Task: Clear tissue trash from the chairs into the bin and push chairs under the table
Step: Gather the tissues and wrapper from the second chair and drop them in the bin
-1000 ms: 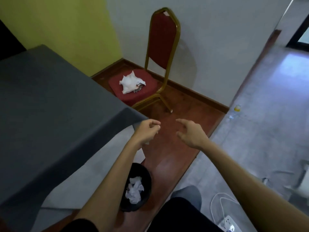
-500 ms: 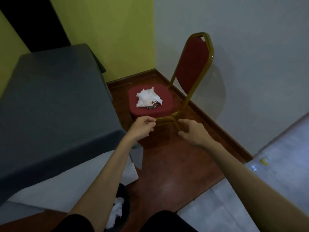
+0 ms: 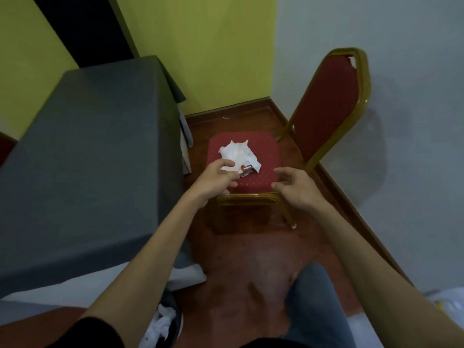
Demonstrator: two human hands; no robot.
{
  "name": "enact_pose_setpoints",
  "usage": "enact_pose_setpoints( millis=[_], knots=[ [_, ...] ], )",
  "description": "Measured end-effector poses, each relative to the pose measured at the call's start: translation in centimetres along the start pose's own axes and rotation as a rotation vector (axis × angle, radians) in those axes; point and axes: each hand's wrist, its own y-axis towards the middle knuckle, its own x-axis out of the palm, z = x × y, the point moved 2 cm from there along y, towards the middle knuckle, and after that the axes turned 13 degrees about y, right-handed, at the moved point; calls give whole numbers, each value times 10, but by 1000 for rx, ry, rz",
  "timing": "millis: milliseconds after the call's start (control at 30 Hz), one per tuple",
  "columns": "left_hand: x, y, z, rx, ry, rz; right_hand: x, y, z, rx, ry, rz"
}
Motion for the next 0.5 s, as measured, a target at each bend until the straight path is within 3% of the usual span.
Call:
enact_pose_setpoints(
  millis=[200, 300, 500],
  knots=[
    [8, 69, 39, -133, -43, 105, -25, 115, -13, 8, 16, -129],
    [7, 81, 59, -216, -57, 128, -32, 147, -31, 25, -9, -234],
    [-16, 97, 85, -312, -115, 160, -40, 188, -75, 37, 26, -285]
  ],
)
